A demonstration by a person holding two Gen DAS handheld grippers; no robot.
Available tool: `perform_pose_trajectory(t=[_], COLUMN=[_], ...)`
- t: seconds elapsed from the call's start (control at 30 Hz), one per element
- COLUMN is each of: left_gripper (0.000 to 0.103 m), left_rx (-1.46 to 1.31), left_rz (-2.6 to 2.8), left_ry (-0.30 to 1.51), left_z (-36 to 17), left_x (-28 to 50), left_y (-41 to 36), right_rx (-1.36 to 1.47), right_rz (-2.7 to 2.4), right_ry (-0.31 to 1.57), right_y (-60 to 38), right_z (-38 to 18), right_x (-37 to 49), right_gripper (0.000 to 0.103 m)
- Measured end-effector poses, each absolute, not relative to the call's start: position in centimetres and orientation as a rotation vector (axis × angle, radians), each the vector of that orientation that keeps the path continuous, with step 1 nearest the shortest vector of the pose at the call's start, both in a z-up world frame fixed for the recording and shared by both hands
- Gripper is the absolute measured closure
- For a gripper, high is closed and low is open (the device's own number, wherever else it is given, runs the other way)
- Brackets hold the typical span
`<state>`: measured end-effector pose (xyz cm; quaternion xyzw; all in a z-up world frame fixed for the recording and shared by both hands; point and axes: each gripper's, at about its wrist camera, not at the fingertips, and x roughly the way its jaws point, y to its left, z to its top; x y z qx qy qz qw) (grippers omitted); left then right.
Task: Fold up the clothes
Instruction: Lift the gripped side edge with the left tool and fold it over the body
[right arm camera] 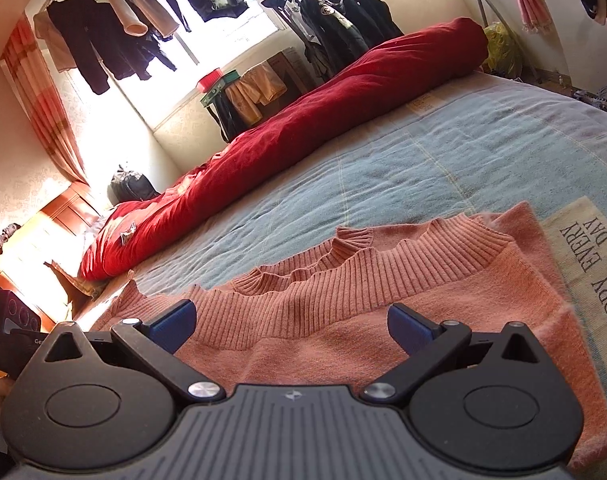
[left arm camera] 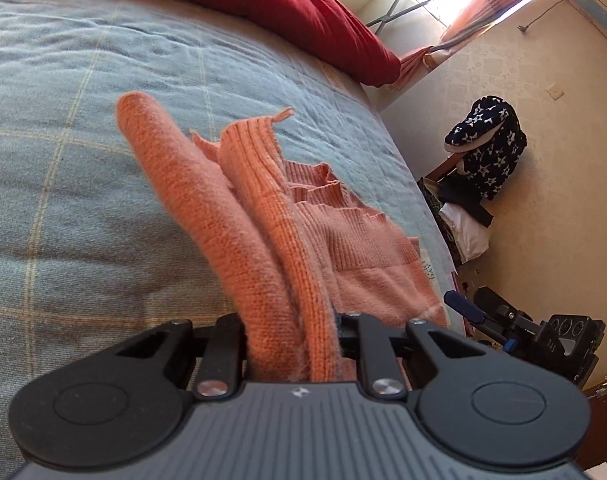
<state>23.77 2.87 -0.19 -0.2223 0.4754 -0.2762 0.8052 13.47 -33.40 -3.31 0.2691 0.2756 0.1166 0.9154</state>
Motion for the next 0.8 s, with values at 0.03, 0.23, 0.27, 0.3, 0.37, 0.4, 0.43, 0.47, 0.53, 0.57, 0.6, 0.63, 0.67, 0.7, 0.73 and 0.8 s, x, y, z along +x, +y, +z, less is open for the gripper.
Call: perform_pose_trajectory(t=[0.03, 0.23, 0.27, 0.3, 0.37, 0.4, 0.43, 0.47, 0.53, 0.57, 0.6, 0.63, 0.67, 0.7, 0.73, 0.8], left_gripper=[0.085, 0.085, 0.085, 0.085, 0.085, 0.085, 0.085, 0.085, 0.085, 0.085, 0.085, 0.085, 0.085, 0.085, 0.085, 0.085], left_rx=[-0.472, -0.489, -0.498, -0.508, -0.531, -0.538, -0.545, -0.551, -0.557, -0.555, -0.554, -0.553, -0.553, -0.554, -0.552, -0.543], left_rz=[-0.594, -0.611, -0.615, -0.623, -0.646, -0.654, -0.662, -0.67, -0.686, -0.693, -0.701, -0.709, -0.714, -0.717, -0.721, -0.731], left_ry=[1.012, 0.973, 0.965, 0.957, 0.945, 0.939, 0.934, 0.929, 0.928, 0.932, 0.936, 0.94, 0.945, 0.951, 0.956, 0.961], left_z=[0.2, 2.6, 2.9, 3.3, 3.9, 4.2, 4.4, 4.7, 5.0, 5.0, 5.0, 5.0, 4.9, 4.8, 4.7, 4.7], left_x=[23.7, 23.8, 23.8, 23.9, 24.2, 24.3, 24.4, 24.5, 24.9, 25.1, 25.3, 25.6, 25.8, 26.0, 26.2, 26.4], left_y=[2.4, -0.4, -0.8, -1.3, -2.6, -3.3, -3.9, -4.6, -6.1, -7.0, -7.8, -8.6, -9.4, -10.1, -10.8, -12.2], right_rx=[0.56, 0.598, 0.604, 0.607, 0.608, 0.606, 0.608, 0.609, 0.612, 0.614, 0.615, 0.617, 0.619, 0.62, 0.622, 0.625], right_rz=[0.236, 0.21, 0.205, 0.204, 0.203, 0.204, 0.199, 0.194, 0.183, 0.178, 0.173, 0.168, 0.163, 0.158, 0.152, 0.142], right_ry=[0.56, 0.526, 0.523, 0.521, 0.514, 0.513, 0.51, 0.507, 0.502, 0.499, 0.496, 0.493, 0.49, 0.488, 0.485, 0.479], right_y=[-33.9, -36.8, -37.3, -37.7, -38.4, -38.7, -39.1, -39.5, -40.3, -40.7, -41.1, -41.5, -41.9, -42.3, -42.7, -43.5], right_z=[-3.3, -3.3, -3.3, -3.4, -3.5, -3.5, -3.6, -3.7, -3.8, -3.9, -4.0, -4.0, -4.1, -4.2, -4.3, -4.4], right_x=[13.1, 11.2, 10.9, 10.7, 10.1, 9.9, 9.6, 9.3, 8.8, 8.5, 8.2, 7.9, 7.6, 7.3, 7.1, 6.5], right_gripper=[0.0, 0.0, 0.0, 0.0, 0.0, 0.0, 0.0, 0.0, 0.0, 0.0, 0.0, 0.0, 0.0, 0.0, 0.0, 0.0])
